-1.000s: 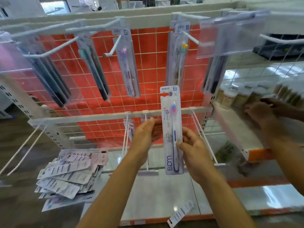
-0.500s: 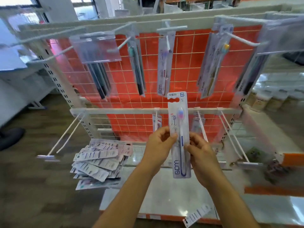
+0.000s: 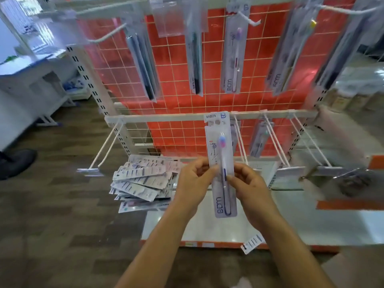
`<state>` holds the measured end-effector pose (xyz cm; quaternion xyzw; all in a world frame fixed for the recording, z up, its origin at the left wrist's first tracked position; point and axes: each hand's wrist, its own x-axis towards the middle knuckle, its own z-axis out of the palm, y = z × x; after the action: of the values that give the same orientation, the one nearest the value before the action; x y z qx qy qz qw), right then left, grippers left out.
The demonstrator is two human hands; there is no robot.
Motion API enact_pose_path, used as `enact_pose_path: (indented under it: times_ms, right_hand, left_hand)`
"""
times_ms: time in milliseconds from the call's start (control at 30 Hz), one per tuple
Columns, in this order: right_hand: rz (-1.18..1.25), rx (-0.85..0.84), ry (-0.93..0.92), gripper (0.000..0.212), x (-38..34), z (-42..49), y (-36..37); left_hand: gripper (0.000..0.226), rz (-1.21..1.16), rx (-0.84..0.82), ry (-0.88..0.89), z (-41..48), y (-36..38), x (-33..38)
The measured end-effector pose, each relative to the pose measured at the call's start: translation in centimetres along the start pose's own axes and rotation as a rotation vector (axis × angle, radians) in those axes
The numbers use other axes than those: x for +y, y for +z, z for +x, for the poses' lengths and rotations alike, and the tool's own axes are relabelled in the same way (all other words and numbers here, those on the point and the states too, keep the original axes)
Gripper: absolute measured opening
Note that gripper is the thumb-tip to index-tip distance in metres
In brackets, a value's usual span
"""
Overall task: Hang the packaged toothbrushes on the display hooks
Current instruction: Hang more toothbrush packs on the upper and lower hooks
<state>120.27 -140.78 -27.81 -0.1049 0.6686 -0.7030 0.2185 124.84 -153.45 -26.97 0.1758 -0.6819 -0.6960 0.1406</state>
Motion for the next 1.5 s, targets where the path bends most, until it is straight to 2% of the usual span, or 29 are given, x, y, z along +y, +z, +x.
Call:
enact_pose_path:
  times_ms: [333,600,767,900,1033,1067,1167,1333,1500]
  right_hand:
    - [-0.071,0.071,0.070,0.019,4.6,-2.5,0.9]
    - [-0.099,0.072,0.071,0.024,5.8,-1.2,-0.6]
    - [-0.117,0.046,0.054,0.022,6.8,0.8,-3.4]
    - [-0.166,0.021,-0.044,0.017,9.0,1.7,-5.7]
    - [-0.197,0.020,-0.149,0.036,12.5,2.2,-7.3]
    - [-0.203,0.020,-0.166,0.035,13.4,2.5,-7.6]
    - [-0.182,0.017,-0.213,0.027,16.3,3.4,-8.2]
    - [-0.131,0.011,-0.312,0.023,21.1,5.1,-8.9]
    - [-0.061,0.046,-0.394,0.021,25.0,6.9,-9.4]
  left_hand:
    - [0.028,0.002,-0.073,-0.107,-3.0,-1.6,-3.9]
    - [0.023,0.065,-0.122,-0.143,-1.4,-0.5,-6.1]
    - [0.020,0.102,-0.170,-0.086,0.2,1.1,-7.7]
    - [0.022,0.146,-0.195,-0.017,0.9,2.6,-10.5]
    - [0.019,0.268,-0.186,0.060,1.3,3.4,-14.2]
    - [0.014,0.291,-0.189,0.073,1.4,3.6,-15.2]
    - [0.028,0.345,-0.196,0.098,1.8,3.9,-18.2]
    - [0.016,0.328,-0.174,0.198,3.3,4.4,-23.0]
    - [0.026,0.349,-0.208,0.275,5.1,4.6,-26.7]
